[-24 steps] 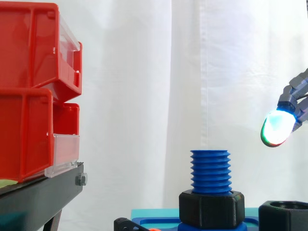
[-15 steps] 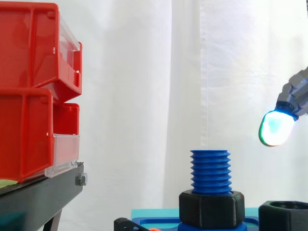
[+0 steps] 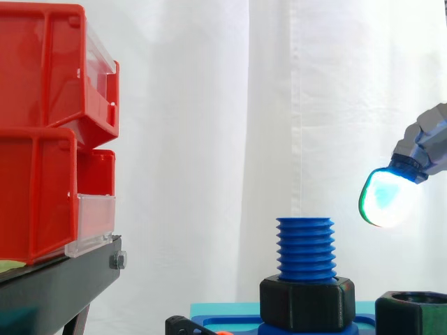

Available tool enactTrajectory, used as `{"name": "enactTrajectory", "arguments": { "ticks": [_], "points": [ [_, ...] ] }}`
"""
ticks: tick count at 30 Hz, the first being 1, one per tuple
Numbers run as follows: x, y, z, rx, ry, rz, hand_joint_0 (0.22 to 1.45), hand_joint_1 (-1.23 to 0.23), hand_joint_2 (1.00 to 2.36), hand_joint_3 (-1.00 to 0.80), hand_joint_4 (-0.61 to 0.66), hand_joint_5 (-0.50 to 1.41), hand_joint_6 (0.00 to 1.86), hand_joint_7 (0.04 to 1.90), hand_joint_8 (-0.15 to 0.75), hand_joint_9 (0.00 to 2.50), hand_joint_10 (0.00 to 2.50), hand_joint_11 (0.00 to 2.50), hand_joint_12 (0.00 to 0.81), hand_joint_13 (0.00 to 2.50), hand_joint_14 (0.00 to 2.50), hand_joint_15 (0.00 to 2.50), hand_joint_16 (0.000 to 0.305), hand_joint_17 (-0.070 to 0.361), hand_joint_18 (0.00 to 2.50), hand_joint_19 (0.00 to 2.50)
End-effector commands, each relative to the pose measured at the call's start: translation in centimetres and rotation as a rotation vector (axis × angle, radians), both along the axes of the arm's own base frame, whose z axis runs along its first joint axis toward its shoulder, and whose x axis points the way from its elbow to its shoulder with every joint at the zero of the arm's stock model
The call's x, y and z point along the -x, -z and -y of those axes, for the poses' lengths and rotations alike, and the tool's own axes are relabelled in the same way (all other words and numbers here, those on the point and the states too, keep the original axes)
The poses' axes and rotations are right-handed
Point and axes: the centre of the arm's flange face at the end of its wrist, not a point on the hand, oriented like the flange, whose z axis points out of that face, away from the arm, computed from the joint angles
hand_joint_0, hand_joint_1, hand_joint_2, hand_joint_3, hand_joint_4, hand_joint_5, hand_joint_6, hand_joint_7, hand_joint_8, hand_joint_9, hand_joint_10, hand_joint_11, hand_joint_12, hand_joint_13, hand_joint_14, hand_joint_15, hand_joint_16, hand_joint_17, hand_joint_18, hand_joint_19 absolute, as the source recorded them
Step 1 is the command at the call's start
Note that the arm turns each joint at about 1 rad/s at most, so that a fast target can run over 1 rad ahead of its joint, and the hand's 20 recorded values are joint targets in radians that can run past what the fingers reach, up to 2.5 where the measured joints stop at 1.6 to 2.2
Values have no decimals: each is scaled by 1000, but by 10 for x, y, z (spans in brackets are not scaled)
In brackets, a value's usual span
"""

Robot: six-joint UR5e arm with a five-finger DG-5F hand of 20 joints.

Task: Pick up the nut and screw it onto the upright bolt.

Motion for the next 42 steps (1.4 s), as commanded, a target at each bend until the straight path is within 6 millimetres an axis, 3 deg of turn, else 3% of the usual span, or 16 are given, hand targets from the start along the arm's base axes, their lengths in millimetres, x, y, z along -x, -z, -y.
{"name": "enactTrajectory", "arguments": {
  "ticks": [1,5,31,34,42],
  "points": [
    [-4,18,-10,21,16,-15,326,-617,1000,-500,194,-300,502,718,284,84,1,0,417,39,0,0,61,136,0,0],
    [-5,39,-15,16,39,-30,330,-606,1000,-500,195,-300,502,718,285,92,0,0,415,42,0,0,60,136,0,0],
    [-11,53,-12,36,-20,-64,345,-595,1000,-500,204,-296,502,733,286,112,0,0,404,80,0,0,58,130,0,0],
    [-12,53,-11,37,-25,-65,347,-652,1000,-500,229,-278,502,697,308,214,0,0,414,181,0,0,59,132,61,0],
    [-12,53,-5,40,-22,-72,408,-639,1000,-500,250,-250,502,832,296,283,0,0,381,241,0,0,51,115,122,0]
  ]
}}
